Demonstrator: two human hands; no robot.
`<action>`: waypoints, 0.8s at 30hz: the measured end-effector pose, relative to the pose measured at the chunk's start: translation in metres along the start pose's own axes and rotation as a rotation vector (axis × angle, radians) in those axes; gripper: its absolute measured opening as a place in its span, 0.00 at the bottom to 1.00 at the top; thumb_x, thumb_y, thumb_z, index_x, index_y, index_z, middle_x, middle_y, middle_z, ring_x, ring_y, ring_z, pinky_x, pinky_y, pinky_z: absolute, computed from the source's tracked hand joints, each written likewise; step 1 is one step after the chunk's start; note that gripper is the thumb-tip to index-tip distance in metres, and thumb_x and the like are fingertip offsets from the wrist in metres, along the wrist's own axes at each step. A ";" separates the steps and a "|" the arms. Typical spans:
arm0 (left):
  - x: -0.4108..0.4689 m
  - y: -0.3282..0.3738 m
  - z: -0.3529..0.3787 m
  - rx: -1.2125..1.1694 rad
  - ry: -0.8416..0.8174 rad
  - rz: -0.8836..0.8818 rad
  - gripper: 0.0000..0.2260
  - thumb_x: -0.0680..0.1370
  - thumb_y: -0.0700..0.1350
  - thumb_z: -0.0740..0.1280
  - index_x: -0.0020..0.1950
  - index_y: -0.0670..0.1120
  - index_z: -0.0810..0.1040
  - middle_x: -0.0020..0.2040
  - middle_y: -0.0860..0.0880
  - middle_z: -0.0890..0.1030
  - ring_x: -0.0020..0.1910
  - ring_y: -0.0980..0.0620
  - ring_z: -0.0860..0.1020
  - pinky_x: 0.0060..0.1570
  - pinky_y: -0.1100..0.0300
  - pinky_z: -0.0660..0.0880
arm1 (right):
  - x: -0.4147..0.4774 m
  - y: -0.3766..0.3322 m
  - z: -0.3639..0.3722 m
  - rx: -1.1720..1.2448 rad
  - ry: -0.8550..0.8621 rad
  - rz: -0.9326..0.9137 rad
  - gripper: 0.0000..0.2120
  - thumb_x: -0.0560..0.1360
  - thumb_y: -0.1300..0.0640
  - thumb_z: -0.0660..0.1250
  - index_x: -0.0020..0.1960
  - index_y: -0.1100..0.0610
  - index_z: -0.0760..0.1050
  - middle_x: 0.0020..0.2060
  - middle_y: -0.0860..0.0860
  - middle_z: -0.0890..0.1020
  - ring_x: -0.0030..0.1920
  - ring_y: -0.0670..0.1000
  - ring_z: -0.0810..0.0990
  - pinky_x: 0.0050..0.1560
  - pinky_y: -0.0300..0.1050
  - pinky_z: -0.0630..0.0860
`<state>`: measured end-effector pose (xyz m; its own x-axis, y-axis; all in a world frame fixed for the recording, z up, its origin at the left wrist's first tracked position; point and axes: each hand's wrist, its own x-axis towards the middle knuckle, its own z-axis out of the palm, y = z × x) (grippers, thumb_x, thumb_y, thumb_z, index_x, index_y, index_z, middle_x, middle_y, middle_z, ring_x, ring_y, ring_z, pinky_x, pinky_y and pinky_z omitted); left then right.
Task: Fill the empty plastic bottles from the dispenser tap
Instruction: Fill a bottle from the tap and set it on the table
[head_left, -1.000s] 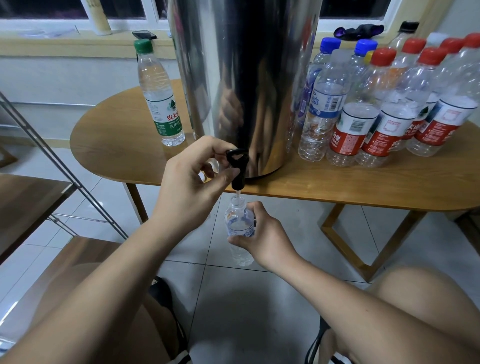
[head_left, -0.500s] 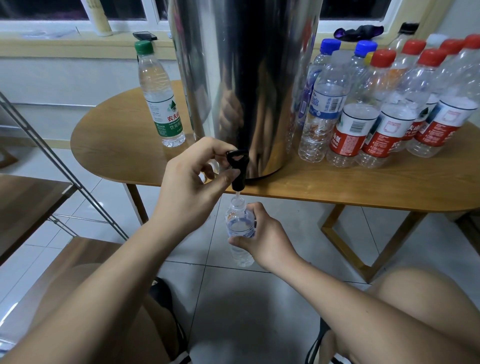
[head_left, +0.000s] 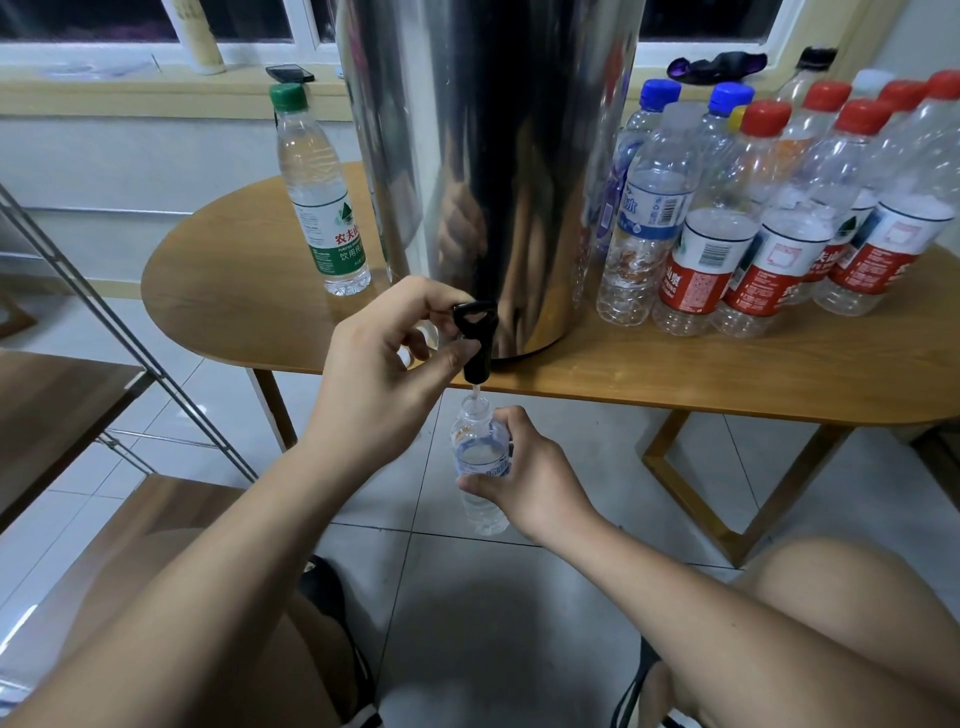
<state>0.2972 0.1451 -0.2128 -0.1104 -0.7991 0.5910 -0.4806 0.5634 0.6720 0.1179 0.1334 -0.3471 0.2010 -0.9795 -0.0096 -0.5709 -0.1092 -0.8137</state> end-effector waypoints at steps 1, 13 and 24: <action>0.000 0.000 0.000 -0.001 0.001 0.000 0.10 0.79 0.34 0.76 0.57 0.47 0.84 0.48 0.49 0.83 0.49 0.48 0.81 0.45 0.52 0.77 | 0.000 0.000 0.000 -0.001 0.000 0.001 0.34 0.72 0.46 0.83 0.70 0.48 0.68 0.62 0.47 0.83 0.58 0.49 0.81 0.55 0.41 0.76; 0.000 0.001 0.001 -0.008 0.009 -0.004 0.11 0.79 0.34 0.76 0.57 0.48 0.84 0.47 0.50 0.83 0.48 0.49 0.81 0.45 0.55 0.77 | 0.001 0.002 0.001 -0.013 0.004 -0.001 0.34 0.71 0.46 0.84 0.69 0.48 0.68 0.61 0.48 0.83 0.57 0.50 0.82 0.56 0.44 0.77; 0.000 0.000 0.001 -0.002 0.012 -0.010 0.11 0.79 0.34 0.77 0.57 0.47 0.84 0.47 0.51 0.82 0.48 0.50 0.80 0.45 0.56 0.76 | 0.001 0.001 0.001 -0.012 0.007 0.001 0.33 0.71 0.46 0.84 0.68 0.48 0.69 0.60 0.47 0.83 0.57 0.50 0.81 0.56 0.45 0.78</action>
<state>0.2967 0.1451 -0.2130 -0.0952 -0.8021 0.5896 -0.4796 0.5560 0.6788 0.1180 0.1322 -0.3487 0.1951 -0.9808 -0.0065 -0.5808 -0.1102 -0.8066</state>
